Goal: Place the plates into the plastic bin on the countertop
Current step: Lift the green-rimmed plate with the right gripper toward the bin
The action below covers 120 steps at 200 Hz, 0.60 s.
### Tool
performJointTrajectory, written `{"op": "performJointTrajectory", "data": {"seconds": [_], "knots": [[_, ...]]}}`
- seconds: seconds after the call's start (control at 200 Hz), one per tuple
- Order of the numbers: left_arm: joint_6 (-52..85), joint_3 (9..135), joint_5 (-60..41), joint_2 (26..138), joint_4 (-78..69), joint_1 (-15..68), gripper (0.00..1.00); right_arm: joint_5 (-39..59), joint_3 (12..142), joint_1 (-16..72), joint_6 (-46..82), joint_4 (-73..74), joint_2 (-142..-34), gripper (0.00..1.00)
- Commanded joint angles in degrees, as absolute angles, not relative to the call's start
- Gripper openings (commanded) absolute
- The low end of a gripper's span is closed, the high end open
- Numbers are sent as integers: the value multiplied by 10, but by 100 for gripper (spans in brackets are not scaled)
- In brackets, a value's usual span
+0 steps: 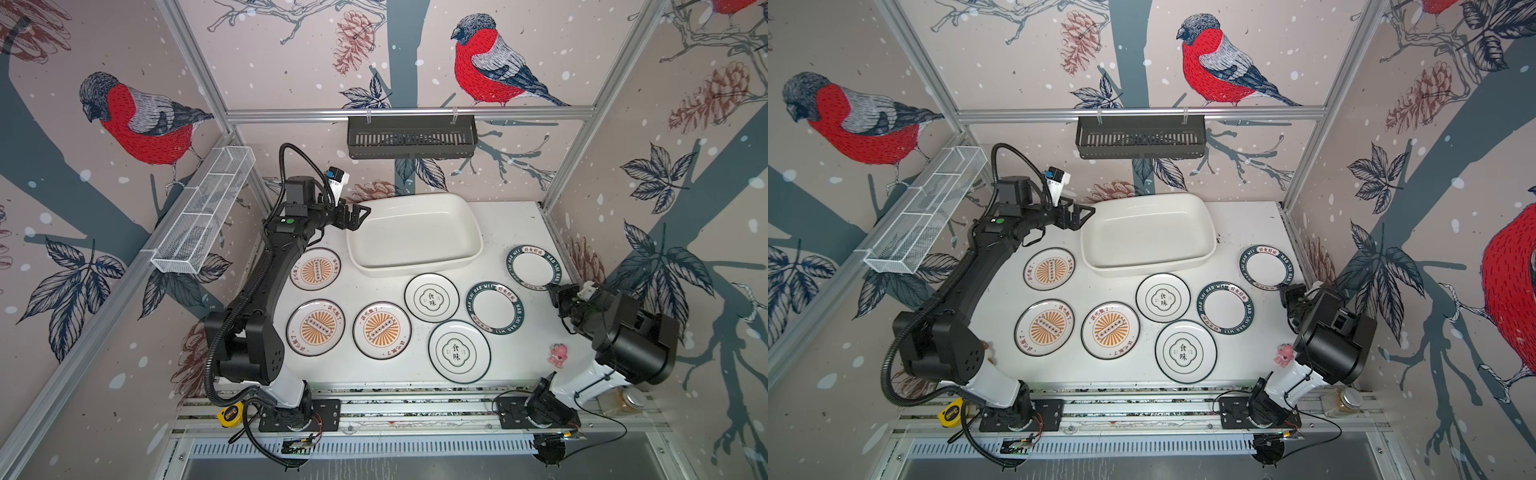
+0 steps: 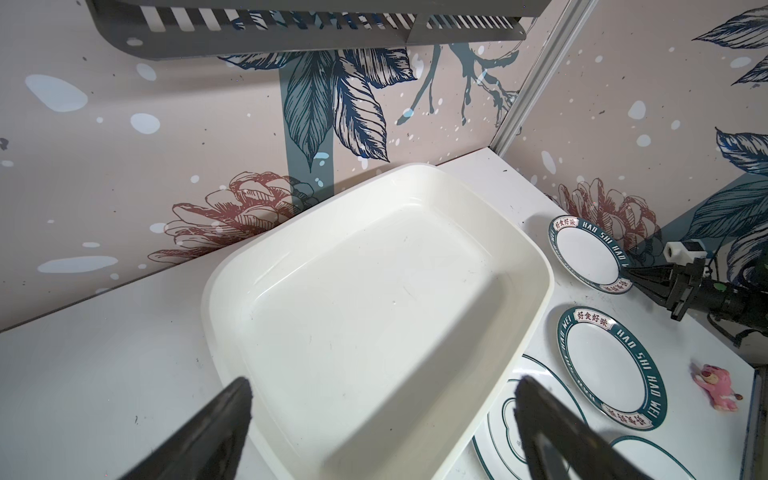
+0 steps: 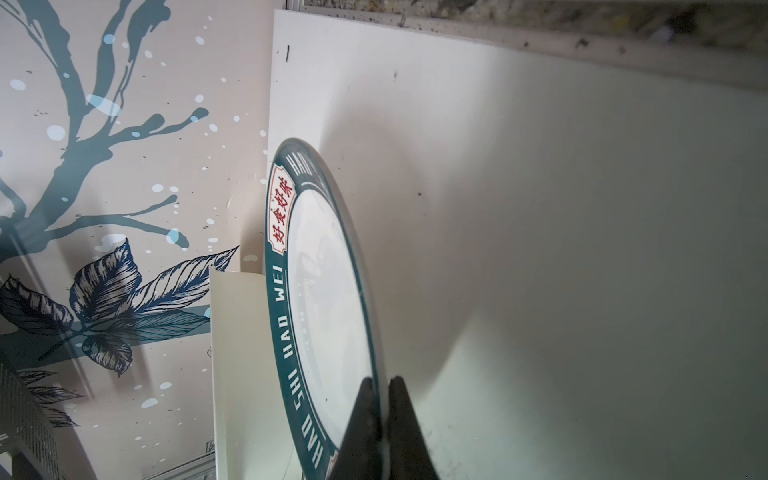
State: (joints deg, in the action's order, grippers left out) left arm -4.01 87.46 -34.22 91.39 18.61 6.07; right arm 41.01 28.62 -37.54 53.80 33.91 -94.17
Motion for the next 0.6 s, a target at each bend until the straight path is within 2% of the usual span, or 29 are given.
{"op": "performJointTrajectory", "data": {"seconds": [0.0,0.595], "knots": [[-27,890,-329,919,205,62,97,417,292,-375,543,357,-925,1],[-28,899,-316,923,220,62,97,395,347,-328,512,231,-798,1]]}}
